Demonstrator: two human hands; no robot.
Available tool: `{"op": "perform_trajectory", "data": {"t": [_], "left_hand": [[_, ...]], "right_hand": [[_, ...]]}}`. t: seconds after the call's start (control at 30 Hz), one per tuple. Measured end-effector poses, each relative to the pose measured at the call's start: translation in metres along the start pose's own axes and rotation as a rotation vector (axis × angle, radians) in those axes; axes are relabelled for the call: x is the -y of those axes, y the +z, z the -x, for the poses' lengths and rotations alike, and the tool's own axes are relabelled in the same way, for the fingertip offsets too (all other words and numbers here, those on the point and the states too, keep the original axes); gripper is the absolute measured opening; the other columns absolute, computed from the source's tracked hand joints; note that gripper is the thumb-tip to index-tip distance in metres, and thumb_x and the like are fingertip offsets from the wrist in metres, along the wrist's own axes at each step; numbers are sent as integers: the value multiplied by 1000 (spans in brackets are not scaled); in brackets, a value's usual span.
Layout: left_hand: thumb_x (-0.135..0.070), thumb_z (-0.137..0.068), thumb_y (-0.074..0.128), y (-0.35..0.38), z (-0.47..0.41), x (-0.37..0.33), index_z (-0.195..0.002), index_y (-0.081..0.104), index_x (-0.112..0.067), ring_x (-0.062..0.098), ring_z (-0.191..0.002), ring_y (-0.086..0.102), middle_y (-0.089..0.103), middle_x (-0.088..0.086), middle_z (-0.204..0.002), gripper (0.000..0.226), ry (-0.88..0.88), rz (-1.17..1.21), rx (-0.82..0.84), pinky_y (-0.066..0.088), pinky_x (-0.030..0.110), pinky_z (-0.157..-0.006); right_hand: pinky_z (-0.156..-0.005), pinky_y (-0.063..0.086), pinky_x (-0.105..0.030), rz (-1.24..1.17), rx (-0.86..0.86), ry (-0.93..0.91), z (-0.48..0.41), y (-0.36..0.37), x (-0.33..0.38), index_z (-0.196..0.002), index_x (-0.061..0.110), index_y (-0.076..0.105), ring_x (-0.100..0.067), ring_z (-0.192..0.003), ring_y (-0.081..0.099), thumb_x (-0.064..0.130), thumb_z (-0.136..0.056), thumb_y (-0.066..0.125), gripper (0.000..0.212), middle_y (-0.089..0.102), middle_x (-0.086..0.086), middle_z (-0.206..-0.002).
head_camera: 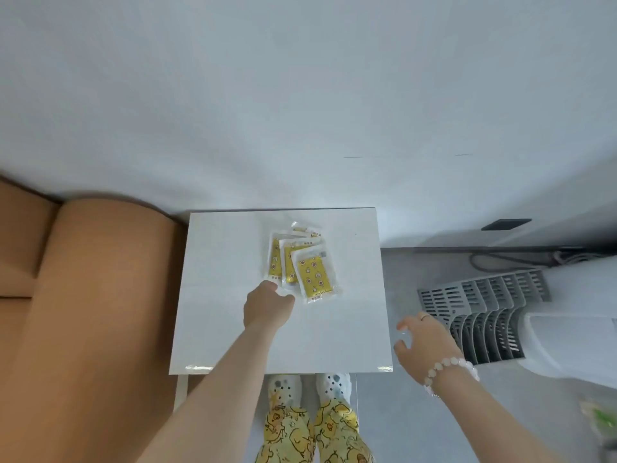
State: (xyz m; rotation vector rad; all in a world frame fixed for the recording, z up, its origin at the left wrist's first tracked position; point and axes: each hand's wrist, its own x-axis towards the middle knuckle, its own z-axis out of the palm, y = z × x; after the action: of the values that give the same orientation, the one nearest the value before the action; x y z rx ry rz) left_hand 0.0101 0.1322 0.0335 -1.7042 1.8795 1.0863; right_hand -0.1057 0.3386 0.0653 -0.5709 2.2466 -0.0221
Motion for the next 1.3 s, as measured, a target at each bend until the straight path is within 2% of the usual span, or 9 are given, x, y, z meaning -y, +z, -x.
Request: {"op": "perform_trajectory", "data": {"t": [0.13,0.23,0.4,0.57,0.8,0.97,1.03,1.17,1.3], "left_hand": [[-34,-83,67,45,-36,-19,-130,45,-9,24,-115,54,54,6,-127,57,-70,178,-69,45,31,-88],[-45,-78,71,72,-60,-33,-126,40,-6,27,-114,52,48,7,-126,69,-174,238,-126,48,38,-87],[-45,-81,68,98,-76,-31,-126,33,-7,27,-108,57,45,6,-126,69,-210,148,-204,48,37,-81],[-32,-86,67,101,-77,-26,-120,39,-8,28,-106,59,57,7,-119,51,-177,277,-161,46,35,-80],[-27,-88,65,90,-79,-20,-117,42,-8,28,-108,57,57,7,-118,42,-87,220,-103,47,36,-80],[-30,-82,71,82,-86,-8,-104,53,-14,20,-93,58,59,-2,-99,33,-10,327,-4,47,29,-75],[-31,-76,77,71,-81,0,-94,59,-16,18,-92,62,65,-4,-95,30,48,470,100,51,32,-84],[-28,-69,83,44,-49,14,-98,67,-17,18,-90,70,74,-2,-94,34,159,603,313,55,38,-88],[-17,-72,80,41,-23,22,-101,66,-17,11,-85,71,75,-5,-93,32,235,641,490,56,30,-84]], "right_hand": [[-77,37,-22,-290,-134,63,-26,42,-2,-107,21,59,-13,-94,52,14,-89,54,20,56,1,-110],[-77,38,-28,-505,-199,125,-48,60,0,-91,20,61,-17,-86,55,4,-84,58,18,61,-4,-98],[-76,36,-28,-591,-242,201,-76,75,2,-93,16,64,-17,-83,56,2,-84,57,18,63,-3,-91],[-67,37,-25,-613,-213,156,-78,82,17,-90,19,62,-13,-81,57,4,-85,57,17,63,-2,-92],[-59,36,-13,-669,-209,142,-72,81,30,-90,20,63,-7,-78,56,5,-86,56,16,64,-2,-90],[-58,41,-20,-773,-218,238,-72,79,27,-91,18,63,-11,-75,56,7,-86,58,13,64,0,-86],[-70,50,-30,-867,-235,283,-77,77,25,-97,15,64,-17,-80,60,13,-86,63,11,65,-2,-88],[-79,50,-36,-1280,-37,269,-87,59,34,-112,13,56,-23,-92,61,36,-80,64,40,64,-6,-100],[-92,49,-51,-1342,305,121,-86,54,44,-115,20,65,-30,-104,65,71,-49,73,84,70,-9,-111]]}}
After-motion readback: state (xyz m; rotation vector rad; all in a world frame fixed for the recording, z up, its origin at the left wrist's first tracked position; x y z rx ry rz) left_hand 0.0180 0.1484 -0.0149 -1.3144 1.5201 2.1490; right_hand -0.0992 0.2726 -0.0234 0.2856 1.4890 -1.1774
